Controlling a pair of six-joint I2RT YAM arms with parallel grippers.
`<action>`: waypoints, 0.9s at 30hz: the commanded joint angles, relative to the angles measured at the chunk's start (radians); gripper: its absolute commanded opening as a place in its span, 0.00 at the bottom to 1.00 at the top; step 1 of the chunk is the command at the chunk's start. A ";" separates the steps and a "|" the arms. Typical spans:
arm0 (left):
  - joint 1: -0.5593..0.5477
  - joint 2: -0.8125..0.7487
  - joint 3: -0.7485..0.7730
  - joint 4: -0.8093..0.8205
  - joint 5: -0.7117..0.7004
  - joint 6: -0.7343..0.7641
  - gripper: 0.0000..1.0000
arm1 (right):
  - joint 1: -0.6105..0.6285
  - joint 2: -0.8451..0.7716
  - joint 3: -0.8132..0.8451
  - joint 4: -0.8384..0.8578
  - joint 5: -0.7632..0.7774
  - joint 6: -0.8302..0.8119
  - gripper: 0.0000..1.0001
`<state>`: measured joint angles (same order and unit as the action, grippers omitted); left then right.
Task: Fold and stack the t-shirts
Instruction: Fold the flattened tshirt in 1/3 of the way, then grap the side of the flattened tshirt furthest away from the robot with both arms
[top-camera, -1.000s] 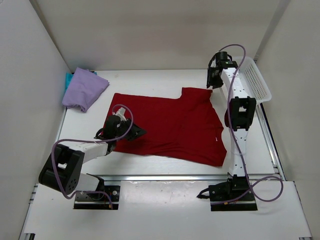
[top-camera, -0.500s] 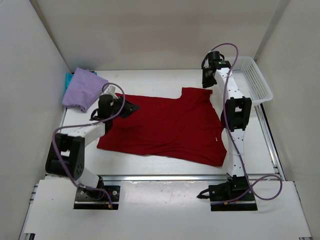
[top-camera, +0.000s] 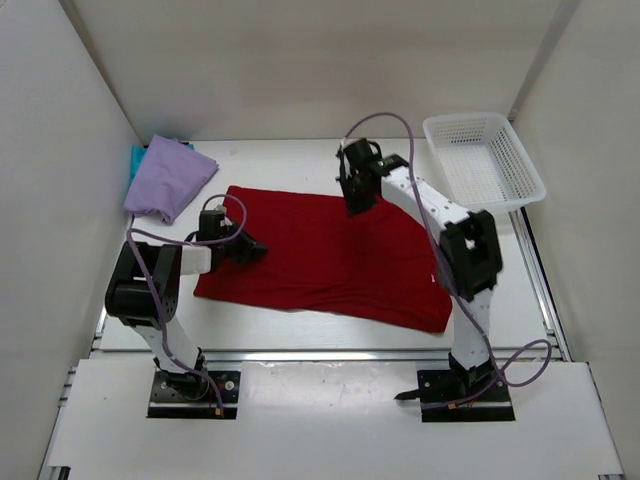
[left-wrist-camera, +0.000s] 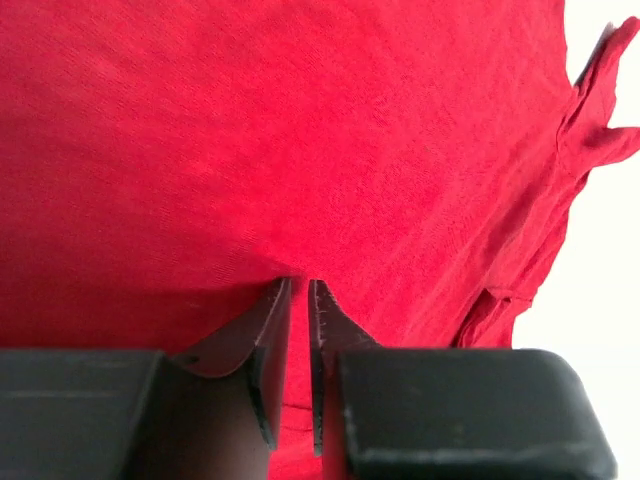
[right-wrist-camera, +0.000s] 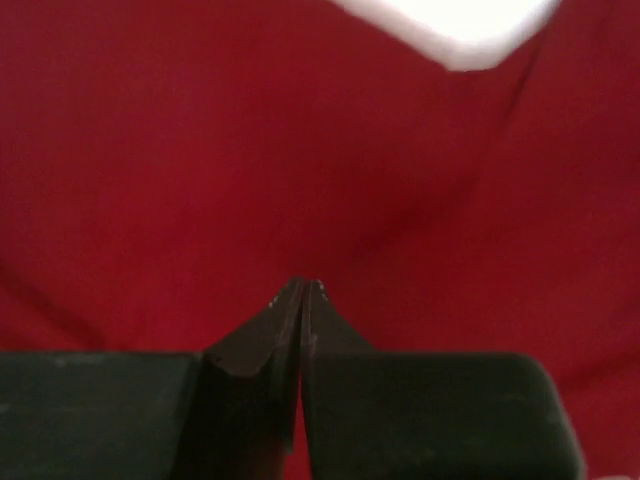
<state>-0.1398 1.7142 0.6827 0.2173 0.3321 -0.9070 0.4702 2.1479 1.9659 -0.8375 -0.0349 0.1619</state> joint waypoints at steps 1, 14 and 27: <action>0.090 -0.004 -0.014 -0.073 -0.009 0.068 0.21 | -0.018 -0.306 -0.324 0.220 0.027 0.036 0.00; 0.293 -0.387 -0.253 -0.196 0.119 0.096 0.30 | -0.221 -0.550 -0.886 0.566 -0.172 0.151 0.10; 0.249 0.005 0.377 -0.298 -0.101 0.158 0.35 | -0.317 -0.433 -0.717 0.707 -0.257 0.171 0.18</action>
<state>0.0513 1.5757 0.9463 0.0036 0.2802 -0.7876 0.1368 1.7454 1.2747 -0.2241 -0.2516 0.3260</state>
